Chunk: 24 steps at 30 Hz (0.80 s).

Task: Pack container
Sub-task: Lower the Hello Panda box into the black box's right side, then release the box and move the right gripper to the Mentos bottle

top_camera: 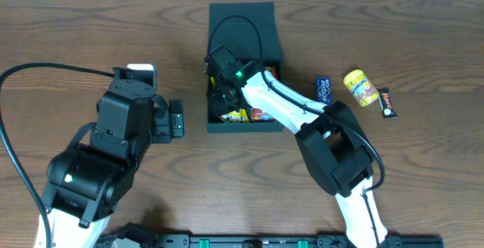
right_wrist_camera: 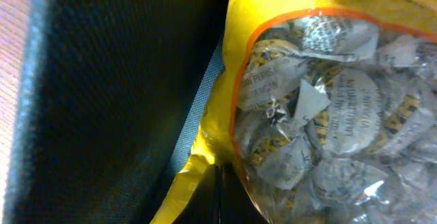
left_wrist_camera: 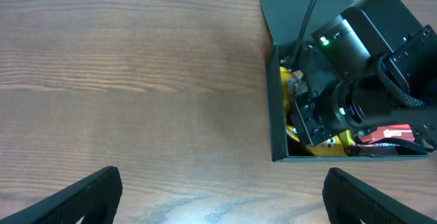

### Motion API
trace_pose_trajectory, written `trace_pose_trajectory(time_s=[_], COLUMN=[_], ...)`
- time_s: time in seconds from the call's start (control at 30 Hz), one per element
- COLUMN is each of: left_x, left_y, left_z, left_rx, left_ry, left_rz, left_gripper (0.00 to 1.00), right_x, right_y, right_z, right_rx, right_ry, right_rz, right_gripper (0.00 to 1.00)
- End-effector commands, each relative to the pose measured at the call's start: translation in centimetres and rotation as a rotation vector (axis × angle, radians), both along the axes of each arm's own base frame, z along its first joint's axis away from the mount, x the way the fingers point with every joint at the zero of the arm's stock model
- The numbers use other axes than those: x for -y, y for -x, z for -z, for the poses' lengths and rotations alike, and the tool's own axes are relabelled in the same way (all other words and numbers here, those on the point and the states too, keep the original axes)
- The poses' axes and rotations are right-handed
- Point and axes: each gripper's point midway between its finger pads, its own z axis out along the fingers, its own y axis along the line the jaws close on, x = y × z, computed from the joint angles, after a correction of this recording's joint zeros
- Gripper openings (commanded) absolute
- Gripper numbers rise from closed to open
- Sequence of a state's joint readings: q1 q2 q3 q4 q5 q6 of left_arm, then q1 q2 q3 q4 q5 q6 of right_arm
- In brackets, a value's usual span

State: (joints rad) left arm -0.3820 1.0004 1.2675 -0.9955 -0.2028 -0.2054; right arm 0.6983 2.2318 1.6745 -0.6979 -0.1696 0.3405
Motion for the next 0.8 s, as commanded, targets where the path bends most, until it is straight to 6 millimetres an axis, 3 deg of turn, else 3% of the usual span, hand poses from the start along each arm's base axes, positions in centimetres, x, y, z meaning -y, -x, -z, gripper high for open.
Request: trace_pose_trajectory(time_s=[0.0,0.13,0.27,0.37,0.53,0.63,0.77], left_x=[-0.3,-0.3,-0.3,-0.3,-0.3,-0.3,-0.3], left_y=[-0.1,-0.1,-0.1,-0.1,-0.1,-0.1,-0.1], left_z=[-0.8,-0.8,-0.8,-0.8,-0.8,-0.8,-0.8], left_rx=[0.019,0.020,0.019,0.019,0.019,0.020,0.019], left_ry=[-0.011,-0.011,-0.011,-0.011,-0.011,-0.011,-0.011], left_rz=[-0.004,-0.005,-0.004,-0.004,-0.004,-0.005,-0.004], left_gripper=[0.95,0.95,0.95,0.95,0.95,0.95,0.95], right_x=[-0.1,-0.2,-0.7,-0.6,0.7,2.6,6.1], right_y=[0.6,0.5,0.1,-0.9,-2.8,-4.3,-6.2], right_z=[1.4,1.3,-0.6,-3.3,-9.5,-13.5,-17.2], right_rx=[-0.023,-0.020,-0.015,0.023,0.128,0.198,0.289], right_ry=[0.027,0.019,-0.033,-0.075,-0.152,-0.195,-0.214], right_rz=[-0.030,-0.030,-0.036,-0.023,0.018,0.061,0.092], right_gripper=[0.01,0.01,0.01,0.01,0.02,0.04,0.07])
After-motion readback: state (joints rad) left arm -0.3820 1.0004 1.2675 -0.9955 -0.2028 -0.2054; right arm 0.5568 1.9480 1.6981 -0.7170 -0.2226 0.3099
